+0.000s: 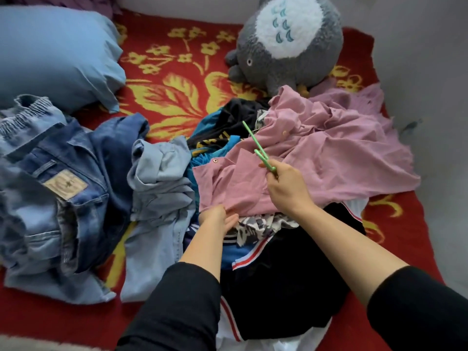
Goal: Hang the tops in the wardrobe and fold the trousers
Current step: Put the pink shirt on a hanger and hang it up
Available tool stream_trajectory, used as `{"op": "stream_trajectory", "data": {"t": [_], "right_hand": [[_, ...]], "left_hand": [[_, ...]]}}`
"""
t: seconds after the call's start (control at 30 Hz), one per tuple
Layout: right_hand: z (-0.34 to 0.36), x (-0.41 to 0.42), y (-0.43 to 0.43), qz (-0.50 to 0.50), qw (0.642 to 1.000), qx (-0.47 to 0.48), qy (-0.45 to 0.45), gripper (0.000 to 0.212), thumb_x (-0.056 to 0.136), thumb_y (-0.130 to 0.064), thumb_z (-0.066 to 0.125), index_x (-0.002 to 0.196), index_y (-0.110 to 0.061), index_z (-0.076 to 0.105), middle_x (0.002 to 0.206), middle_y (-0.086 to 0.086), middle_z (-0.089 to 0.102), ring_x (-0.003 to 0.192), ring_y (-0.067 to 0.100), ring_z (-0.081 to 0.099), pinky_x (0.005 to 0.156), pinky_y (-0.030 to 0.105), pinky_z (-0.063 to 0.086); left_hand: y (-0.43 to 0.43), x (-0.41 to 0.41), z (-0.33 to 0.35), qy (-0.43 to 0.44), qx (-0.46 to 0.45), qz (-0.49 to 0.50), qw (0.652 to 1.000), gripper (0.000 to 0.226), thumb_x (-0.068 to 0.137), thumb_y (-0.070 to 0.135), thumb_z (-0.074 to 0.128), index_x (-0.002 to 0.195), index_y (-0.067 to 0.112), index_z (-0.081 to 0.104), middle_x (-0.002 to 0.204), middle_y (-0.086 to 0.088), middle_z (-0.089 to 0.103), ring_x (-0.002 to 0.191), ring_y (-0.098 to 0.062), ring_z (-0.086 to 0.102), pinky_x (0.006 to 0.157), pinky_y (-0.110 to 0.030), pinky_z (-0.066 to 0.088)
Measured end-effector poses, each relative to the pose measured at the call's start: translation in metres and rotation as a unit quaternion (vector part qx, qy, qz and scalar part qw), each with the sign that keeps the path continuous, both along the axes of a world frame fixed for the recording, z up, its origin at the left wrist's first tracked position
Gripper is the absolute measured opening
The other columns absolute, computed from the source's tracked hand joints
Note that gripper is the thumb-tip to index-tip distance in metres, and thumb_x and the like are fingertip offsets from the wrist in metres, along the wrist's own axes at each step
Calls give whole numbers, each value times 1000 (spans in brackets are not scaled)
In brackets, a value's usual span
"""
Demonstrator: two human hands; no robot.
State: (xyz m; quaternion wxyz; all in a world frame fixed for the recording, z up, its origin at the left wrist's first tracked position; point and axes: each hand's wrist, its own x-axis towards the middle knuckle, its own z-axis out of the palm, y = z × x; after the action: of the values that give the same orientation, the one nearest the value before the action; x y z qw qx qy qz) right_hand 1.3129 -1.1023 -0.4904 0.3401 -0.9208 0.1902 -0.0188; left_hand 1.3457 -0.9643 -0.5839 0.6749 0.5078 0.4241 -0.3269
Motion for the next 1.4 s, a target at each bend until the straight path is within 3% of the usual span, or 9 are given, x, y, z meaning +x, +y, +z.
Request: {"op": "stream_trajectory", "data": {"t": [0.13,0.3,0.4,0.53,0.77,0.9,1.1,1.23,1.4], "right_hand": [[-3,17,10,97,994,-46,35,45,95,-13,41,132,-34,56,115,9,61,110,27,56,91,39,46],[15,49,44,289,945,-72,136,69,87,-4,44,142,-47,37,88,-2,39,86,20,49,81,33,43],[24,58,65,383,890,-120,214,55,85,-6,51,130,-37,57,84,-4,41,86,15,46,79,22,38],[46,58,61,328,916,-79,216,6,82,-26,69,86,-22,70,80,1,63,78,15,56,77,26,45],[150,24,60,280,921,101,250,22,74,-15,61,55,-26,66,55,-12,54,57,6,45,55,23,38],[194,4,76,258,941,135,171,31,83,-6,53,55,-17,45,50,-7,42,49,5,35,43,18,29],[299,-5,78,208,958,196,-37,6,69,-4,65,66,-7,61,60,-3,51,55,4,43,48,16,37],[368,-6,70,96,967,136,-194,13,75,-12,61,62,-11,61,58,-2,52,59,12,46,57,27,38],[442,-25,79,-14,923,104,-370,24,80,-12,52,56,-13,50,52,-3,45,52,12,41,52,28,34]], "left_hand": [[26,-23,7,-209,156,-122,958,26,76,25,60,62,8,45,63,-10,48,59,-18,47,54,-29,43],[56,-58,52,-404,102,-254,873,26,63,10,58,53,3,34,57,-2,22,54,-10,20,51,-27,14],[71,-56,81,-428,50,-278,859,23,58,7,53,47,9,34,54,1,22,54,-12,21,53,-29,18],[94,-45,133,-411,10,-214,886,26,56,-1,51,59,20,36,51,7,37,50,-9,34,47,-26,29],[100,-36,244,-417,-5,-143,898,33,79,-9,33,93,2,61,77,-12,64,74,-20,60,67,-29,50],[98,-42,332,-513,8,-229,828,24,78,-2,38,74,-16,57,77,-28,63,78,-26,57,83,-38,50],[123,-43,451,-566,74,-266,776,25,58,1,58,81,5,64,76,-9,59,71,-17,54,62,-24,48],[146,-30,501,-604,234,-263,715,37,56,4,57,91,7,69,76,-2,61,69,-16,56,63,-26,47],[148,-26,531,-584,505,-247,586,4,73,15,58,75,13,61,75,-7,61,81,-32,60,65,-32,45]]}}
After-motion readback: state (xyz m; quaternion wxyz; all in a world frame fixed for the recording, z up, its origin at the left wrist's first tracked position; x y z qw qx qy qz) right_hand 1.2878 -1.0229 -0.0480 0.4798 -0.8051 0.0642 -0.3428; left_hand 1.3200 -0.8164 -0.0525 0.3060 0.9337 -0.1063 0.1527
